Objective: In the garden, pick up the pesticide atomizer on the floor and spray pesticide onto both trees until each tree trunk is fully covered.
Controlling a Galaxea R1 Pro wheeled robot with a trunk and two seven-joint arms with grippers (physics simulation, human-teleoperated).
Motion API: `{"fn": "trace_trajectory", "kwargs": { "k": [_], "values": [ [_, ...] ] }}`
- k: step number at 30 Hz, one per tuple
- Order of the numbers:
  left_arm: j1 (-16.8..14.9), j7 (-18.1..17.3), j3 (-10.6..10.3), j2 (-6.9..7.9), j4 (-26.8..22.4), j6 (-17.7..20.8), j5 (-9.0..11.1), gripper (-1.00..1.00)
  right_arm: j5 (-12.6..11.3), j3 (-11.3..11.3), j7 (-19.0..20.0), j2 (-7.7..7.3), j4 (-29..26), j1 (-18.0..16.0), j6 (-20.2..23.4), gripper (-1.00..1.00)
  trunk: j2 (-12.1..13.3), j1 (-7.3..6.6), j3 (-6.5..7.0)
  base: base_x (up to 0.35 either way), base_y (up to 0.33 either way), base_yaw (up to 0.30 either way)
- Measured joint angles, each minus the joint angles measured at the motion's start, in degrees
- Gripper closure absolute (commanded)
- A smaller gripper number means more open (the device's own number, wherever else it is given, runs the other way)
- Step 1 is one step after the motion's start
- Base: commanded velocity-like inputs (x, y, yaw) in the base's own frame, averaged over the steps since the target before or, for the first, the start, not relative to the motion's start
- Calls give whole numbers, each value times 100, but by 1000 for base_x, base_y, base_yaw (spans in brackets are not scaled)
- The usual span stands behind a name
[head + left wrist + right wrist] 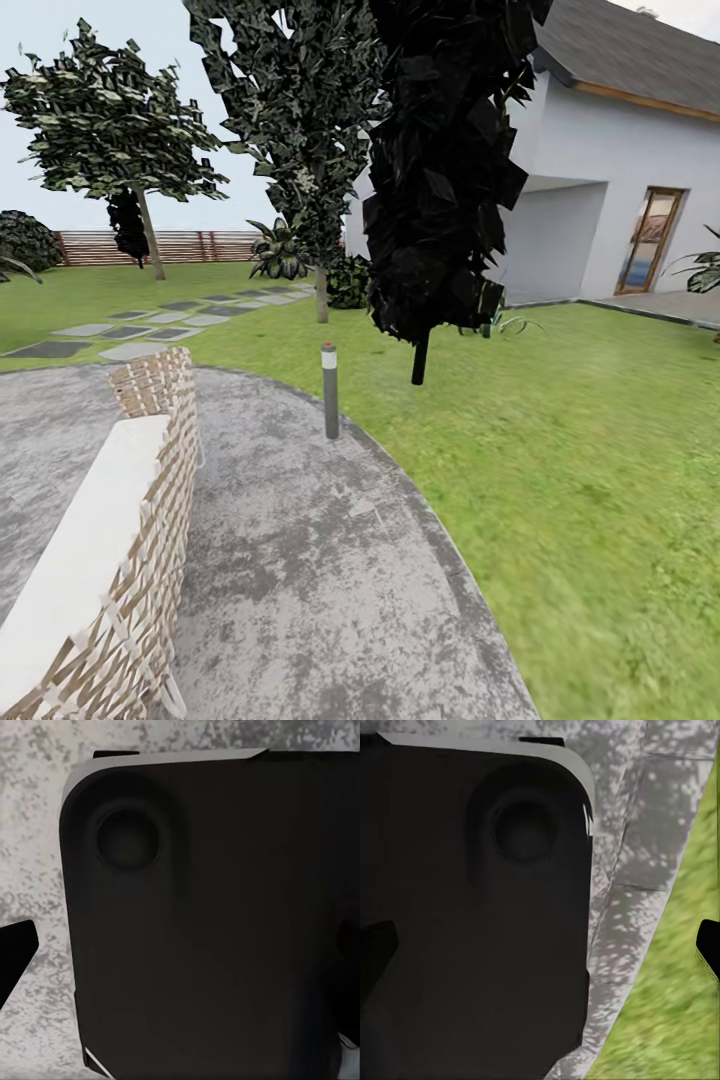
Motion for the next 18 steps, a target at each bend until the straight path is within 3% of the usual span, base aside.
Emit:
{"fn": "trace_trajectory", "kwargs": {
  "k": [12, 18],
  "values": [
    [-4, -1, 1, 103, -143, 2, 378, -100, 7, 6, -66, 34, -890, -3, 7, -100, 0, 0, 0, 0, 0, 12],
    [-51, 3, 1, 141, -606, 14, 436, -100, 16, 23, -311, 108, -1150, -68, 14, -100, 0, 0, 1, 0, 0, 72]
  ]
}}
